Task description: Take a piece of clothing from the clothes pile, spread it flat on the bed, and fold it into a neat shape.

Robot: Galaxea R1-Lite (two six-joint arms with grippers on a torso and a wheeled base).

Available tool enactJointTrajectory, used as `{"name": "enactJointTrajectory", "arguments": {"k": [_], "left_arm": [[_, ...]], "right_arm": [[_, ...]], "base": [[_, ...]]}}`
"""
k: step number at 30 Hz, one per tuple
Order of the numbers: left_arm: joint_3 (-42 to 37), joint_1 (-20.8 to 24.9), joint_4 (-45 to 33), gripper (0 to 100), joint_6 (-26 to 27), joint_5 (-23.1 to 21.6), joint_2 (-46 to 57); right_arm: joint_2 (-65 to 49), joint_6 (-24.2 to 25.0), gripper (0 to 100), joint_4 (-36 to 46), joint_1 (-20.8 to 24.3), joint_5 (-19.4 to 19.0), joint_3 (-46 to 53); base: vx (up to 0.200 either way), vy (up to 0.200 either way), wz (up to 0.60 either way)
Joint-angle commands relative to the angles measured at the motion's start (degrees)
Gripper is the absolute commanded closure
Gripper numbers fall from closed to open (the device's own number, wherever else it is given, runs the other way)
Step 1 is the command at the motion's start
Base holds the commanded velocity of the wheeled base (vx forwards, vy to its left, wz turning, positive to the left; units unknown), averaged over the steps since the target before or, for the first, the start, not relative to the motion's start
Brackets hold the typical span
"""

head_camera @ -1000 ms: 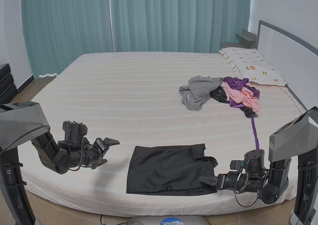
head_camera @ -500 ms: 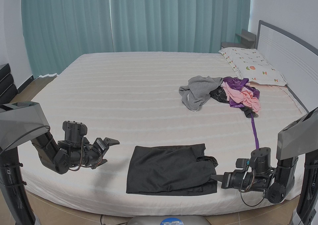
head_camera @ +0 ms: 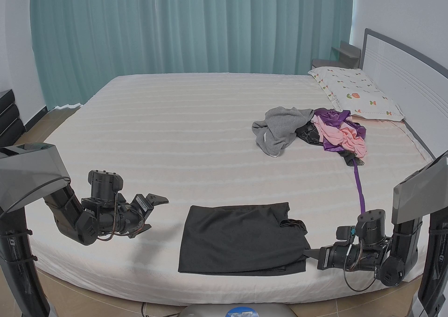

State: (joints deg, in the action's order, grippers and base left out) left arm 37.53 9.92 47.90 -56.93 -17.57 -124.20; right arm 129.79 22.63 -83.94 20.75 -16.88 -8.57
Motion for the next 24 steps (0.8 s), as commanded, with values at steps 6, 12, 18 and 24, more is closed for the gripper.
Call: {"name": "enactJointTrajectory", "arguments": {"k": [6,12,18,24], "left_arm": [[-0.01,0.01,0.09,0,-0.02,-0.01,-0.08],[0.08,0.01,0.0,0,-0.11,-0.01,-0.08],[0.26,0.18,0.09,0,-0.11,-0.01,-0.34],[0.35,0.18,0.09,0,-0.11,-0.01,-0.34]], "right_arm": [[2.31,-2.15,0,0.62,-0.97,0.36,-0.48],[0.02,-1.62,0,-0.34,-1.32,0.27,-4.26],[0.64,3.04,0,-0.08,0.7,0.27,-9.1],[3.98,7.52,0,0.45,4.74,0.18,-13.49]], "base": [[0.0,0.0,0.0],[0.0,0.0,0.0],[0.0,0.0,0.0],[0.0,0.0,0.0]]}}
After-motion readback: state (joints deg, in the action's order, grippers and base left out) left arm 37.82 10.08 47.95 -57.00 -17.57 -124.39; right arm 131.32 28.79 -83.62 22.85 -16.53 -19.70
